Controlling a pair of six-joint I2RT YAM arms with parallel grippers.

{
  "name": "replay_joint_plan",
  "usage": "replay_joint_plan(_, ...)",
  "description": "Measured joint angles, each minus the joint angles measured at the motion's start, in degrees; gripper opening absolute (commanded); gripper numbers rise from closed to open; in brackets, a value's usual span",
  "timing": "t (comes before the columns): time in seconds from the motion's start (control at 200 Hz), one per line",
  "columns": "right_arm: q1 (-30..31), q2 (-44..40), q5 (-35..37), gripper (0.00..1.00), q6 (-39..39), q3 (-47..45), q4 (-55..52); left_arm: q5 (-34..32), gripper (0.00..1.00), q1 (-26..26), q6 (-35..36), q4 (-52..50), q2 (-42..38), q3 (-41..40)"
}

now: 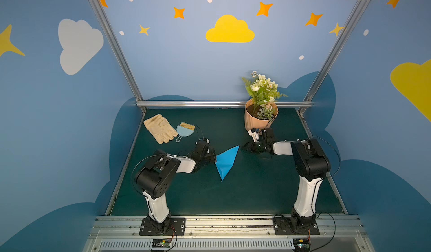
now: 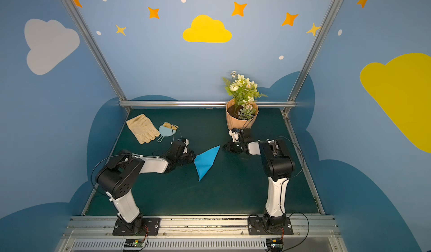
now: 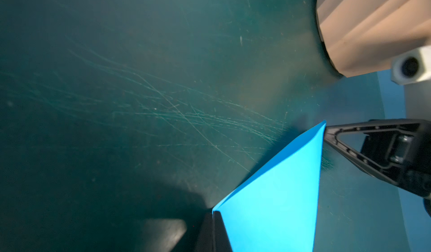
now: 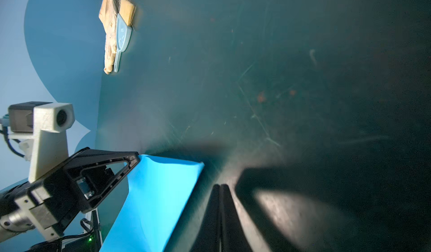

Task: Fold the square paper diagonally
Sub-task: Fold the paper at the center of the board.

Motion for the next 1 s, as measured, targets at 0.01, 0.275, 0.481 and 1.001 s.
replay_joint_plan(0.01,0.00,-0.15,0.00,0.03,0.13,-0.15,0.20,0.00,0.02,0.00,0.00,0.00,0.00,0.00)
replay_joint_plan(0.275,3.85,-1.46,-1.62,0.03,3.30,-1.79,6.69,0.00,0.02,-0.09,0.02,-0.02,0.00,0.00)
replay_joint_plan(0.481,6.10,1.86,-1.99,0.02,3.39,0.61,6.58,0.00,0.02,-0.11,0.07,-0.02,-0.02,0.00)
replay_joint_plan(1.001,2.56,3.39,2.58,0.02,-0.68,3.43,-0.24,-0.26,0.02,-0.11,0.46,-0.31,-0.13,0.00)
